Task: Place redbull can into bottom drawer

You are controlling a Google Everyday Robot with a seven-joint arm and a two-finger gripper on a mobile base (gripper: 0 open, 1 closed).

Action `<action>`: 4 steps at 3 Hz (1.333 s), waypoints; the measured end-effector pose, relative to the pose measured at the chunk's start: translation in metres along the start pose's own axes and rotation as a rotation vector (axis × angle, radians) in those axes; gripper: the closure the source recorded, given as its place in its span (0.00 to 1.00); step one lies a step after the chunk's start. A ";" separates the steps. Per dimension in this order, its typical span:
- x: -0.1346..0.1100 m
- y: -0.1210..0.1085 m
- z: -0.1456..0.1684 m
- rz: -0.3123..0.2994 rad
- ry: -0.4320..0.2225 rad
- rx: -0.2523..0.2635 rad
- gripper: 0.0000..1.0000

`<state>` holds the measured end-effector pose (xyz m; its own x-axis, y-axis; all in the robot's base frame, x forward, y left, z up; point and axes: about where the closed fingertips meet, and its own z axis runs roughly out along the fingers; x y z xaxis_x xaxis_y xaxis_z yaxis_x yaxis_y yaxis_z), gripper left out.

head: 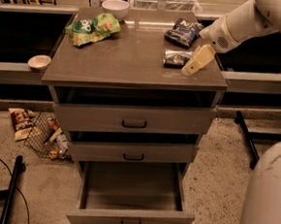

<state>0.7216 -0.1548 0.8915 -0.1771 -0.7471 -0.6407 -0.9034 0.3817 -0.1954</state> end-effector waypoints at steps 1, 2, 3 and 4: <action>0.004 -0.020 0.023 0.057 -0.049 0.014 0.00; 0.006 -0.032 0.043 0.093 -0.042 0.019 0.00; 0.013 -0.041 0.056 0.124 -0.029 0.018 0.00; 0.021 -0.045 0.067 0.147 -0.021 0.012 0.19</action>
Offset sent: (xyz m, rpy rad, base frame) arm 0.0707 0.0030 -0.0363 0.0772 0.0320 -0.1200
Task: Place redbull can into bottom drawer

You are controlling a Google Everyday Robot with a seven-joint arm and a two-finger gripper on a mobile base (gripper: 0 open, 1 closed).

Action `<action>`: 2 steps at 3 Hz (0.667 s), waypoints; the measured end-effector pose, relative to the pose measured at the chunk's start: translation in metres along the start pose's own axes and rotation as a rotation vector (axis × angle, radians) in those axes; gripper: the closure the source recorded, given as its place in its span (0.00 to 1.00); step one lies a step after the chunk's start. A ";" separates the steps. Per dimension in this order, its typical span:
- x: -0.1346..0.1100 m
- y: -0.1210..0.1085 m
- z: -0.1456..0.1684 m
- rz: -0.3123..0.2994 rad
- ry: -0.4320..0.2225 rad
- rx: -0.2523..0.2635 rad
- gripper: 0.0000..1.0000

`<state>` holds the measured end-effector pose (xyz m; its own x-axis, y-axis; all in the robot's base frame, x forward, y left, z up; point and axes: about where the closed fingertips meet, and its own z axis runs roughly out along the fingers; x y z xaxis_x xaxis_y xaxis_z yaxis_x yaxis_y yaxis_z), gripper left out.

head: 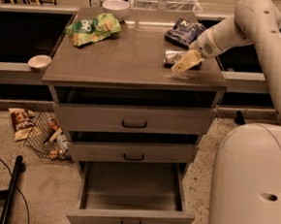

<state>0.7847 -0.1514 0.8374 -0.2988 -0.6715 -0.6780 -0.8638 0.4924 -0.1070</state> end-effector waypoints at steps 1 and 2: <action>0.003 0.001 0.012 -0.004 0.016 -0.026 0.42; 0.000 0.000 0.008 -0.004 0.016 -0.026 0.65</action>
Offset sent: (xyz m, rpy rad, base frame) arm 0.0076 0.0083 -0.0150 -0.0075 0.0445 0.0713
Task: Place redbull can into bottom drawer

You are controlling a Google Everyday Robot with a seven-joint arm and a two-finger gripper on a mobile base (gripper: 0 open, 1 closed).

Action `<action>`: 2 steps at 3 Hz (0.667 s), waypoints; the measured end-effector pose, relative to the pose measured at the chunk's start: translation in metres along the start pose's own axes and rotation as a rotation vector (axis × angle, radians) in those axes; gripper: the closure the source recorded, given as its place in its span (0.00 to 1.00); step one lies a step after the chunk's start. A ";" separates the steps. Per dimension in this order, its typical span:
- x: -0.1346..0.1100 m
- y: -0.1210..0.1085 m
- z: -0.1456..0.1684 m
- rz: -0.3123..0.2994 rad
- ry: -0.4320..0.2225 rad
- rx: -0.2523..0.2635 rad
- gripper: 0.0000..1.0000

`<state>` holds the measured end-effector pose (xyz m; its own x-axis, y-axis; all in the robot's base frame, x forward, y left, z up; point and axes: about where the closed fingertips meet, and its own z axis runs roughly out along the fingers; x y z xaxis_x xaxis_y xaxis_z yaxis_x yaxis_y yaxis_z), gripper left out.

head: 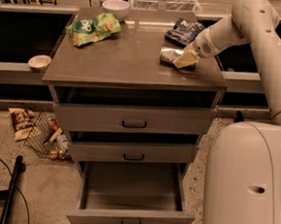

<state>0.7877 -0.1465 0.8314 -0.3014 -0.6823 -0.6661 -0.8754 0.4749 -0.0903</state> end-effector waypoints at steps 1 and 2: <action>-0.012 0.006 -0.015 -0.044 -0.025 0.008 0.89; -0.026 0.020 -0.044 -0.079 -0.072 0.031 1.00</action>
Offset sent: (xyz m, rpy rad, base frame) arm -0.0731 0.0047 0.0859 0.0499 -0.1810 0.0549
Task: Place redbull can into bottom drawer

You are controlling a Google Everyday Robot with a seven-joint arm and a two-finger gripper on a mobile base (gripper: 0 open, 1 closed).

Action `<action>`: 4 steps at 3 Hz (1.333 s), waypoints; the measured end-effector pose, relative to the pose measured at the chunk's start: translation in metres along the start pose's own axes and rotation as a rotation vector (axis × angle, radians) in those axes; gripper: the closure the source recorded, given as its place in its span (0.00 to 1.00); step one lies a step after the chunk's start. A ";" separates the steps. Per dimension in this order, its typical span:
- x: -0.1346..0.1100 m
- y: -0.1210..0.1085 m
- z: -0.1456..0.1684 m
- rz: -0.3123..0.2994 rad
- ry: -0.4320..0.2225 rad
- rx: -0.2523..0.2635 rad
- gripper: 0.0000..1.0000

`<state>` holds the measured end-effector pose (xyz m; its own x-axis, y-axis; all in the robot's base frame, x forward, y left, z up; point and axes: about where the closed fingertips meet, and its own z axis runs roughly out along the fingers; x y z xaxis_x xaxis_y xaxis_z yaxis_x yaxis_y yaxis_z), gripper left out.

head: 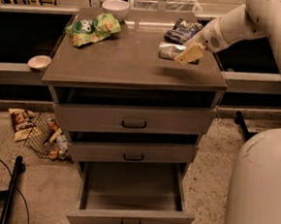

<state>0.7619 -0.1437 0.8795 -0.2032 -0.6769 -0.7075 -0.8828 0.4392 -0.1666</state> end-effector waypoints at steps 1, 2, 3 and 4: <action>-0.006 0.027 -0.015 -0.005 -0.048 -0.007 1.00; -0.005 0.057 -0.014 0.027 -0.135 -0.001 1.00; 0.008 0.075 0.013 0.049 -0.125 -0.035 1.00; 0.008 0.076 0.015 0.047 -0.123 -0.042 1.00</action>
Offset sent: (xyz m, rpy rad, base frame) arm -0.1021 0.0511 -0.0533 0.2434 -0.0064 -0.0065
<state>0.6995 -0.1074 0.8509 -0.1938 -0.5776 -0.7930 -0.8909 0.4421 -0.1043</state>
